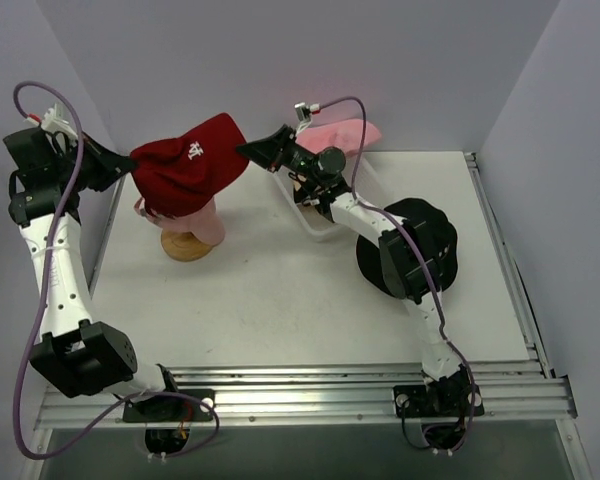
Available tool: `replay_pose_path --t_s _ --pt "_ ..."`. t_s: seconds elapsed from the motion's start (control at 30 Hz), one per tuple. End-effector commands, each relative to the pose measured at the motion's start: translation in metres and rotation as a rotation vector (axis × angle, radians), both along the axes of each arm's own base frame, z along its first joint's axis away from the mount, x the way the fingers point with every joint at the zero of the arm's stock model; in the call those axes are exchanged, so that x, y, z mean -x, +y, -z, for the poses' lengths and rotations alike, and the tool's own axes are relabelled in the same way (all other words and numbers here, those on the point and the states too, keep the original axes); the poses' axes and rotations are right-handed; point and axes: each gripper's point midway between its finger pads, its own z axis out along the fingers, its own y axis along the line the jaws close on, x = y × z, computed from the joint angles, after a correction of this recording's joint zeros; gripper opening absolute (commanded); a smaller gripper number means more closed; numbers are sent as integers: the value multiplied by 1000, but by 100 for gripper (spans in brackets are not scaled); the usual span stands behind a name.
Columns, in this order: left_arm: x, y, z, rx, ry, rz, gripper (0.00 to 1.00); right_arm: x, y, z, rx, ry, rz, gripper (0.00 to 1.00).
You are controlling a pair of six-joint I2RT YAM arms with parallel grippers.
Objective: Stack the hats
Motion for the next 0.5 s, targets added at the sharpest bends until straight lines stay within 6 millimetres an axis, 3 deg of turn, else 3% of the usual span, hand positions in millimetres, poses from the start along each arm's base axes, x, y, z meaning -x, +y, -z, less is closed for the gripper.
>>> replay_pose_path --t_s 0.0,0.03,0.13,0.3,0.47 --pt "-16 0 5 -84 5 -2 2 -7 -12 -2 -57 -104 59 2" --pt "-22 0 14 -84 31 5 2 -12 -10 5 -41 -85 67 2" --pt "-31 4 15 -108 46 -17 2 -21 -11 17 -15 -67 84 3" --pt "-33 16 20 -152 70 -86 2 -27 -11 31 31 -34 89 16" --pt "-38 12 18 -141 58 -66 3 -39 -11 39 114 -18 149 27"
